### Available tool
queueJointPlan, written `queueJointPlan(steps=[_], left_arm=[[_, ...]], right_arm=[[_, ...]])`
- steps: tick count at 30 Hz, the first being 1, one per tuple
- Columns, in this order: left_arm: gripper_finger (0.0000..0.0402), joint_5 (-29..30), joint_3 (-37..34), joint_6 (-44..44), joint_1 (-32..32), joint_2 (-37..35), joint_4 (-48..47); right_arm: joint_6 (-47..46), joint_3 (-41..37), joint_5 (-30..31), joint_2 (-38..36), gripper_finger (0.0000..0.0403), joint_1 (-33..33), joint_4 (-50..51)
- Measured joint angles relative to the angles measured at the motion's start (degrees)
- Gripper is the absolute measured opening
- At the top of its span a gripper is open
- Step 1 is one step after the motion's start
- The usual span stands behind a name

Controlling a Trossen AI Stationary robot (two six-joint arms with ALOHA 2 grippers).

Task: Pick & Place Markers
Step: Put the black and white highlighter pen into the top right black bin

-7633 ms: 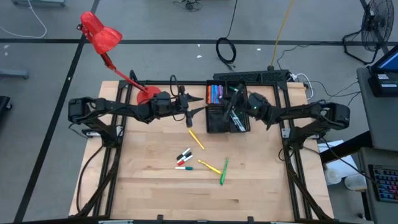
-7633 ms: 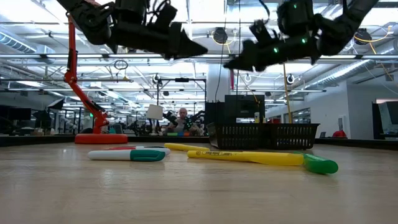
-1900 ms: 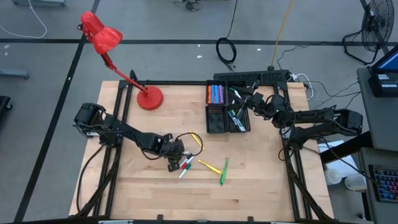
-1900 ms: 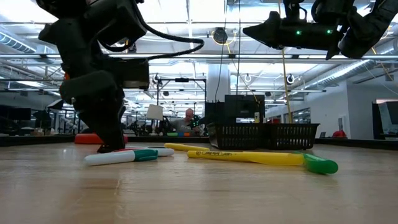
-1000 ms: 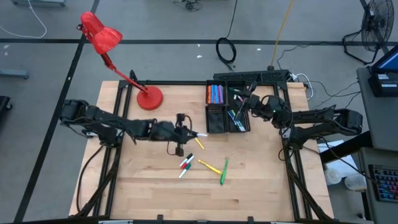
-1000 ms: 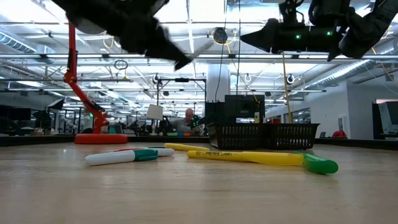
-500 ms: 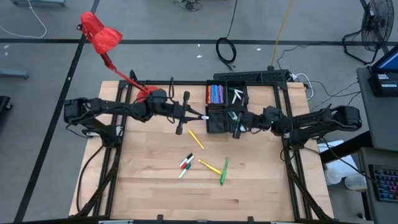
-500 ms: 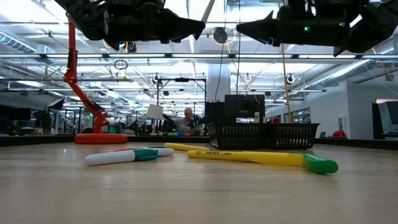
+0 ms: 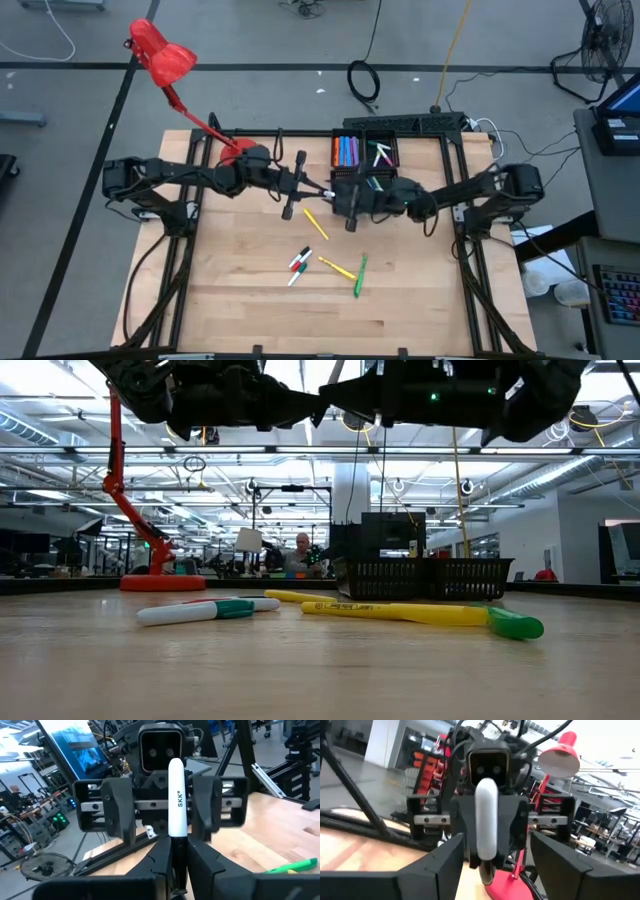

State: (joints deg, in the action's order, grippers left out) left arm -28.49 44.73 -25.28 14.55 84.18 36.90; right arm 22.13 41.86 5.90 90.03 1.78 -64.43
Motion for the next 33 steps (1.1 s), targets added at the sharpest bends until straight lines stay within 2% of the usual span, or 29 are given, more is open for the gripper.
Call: queueJointPlan(steps=[7, 10, 14, 19, 25, 30, 33], left_arm=[[0.004, 0.0, 0.0, 0.0, 0.0, 0.0, -0.1], [0.004, 0.1, 0.0, 0.6, 0.0, 0.0, -0.4], [0.004, -0.3, 0.0, 1.4, -0.1, 0.0, -1.5], [0.0043, 0.0, 0.1, 4.2, -0.4, -0.2, -4.9], [0.0138, 3.7, 0.1, 8.7, -0.8, 0.0, -7.3], [0.0201, 11.7, -0.1, 13.6, -1.2, 0.0, -7.9], [0.0225, 17.2, -0.1, 12.7, -1.0, 0.1, -7.5]], right_arm=[[2.3, 0.5, 0.0, 0.7, 0.0167, -0.8, -1.1], [2.4, 0.4, -0.2, 0.7, 0.0117, -0.8, -0.9], [2.5, 0.3, -2.4, 0.7, 0.0028, -0.7, -0.9], [2.4, 0.3, -2.6, 0.6, 0.0027, -0.7, 0.0], [1.3, 0.4, 4.3, -2.7, 0.0027, 2.0, 9.1], [-4.5, 0.4, 7.2, -5.7, 0.0027, 7.3, 18.4], [-6.6, 0.4, 7.5, -6.8, 0.0027, 10.6, 23.1]])
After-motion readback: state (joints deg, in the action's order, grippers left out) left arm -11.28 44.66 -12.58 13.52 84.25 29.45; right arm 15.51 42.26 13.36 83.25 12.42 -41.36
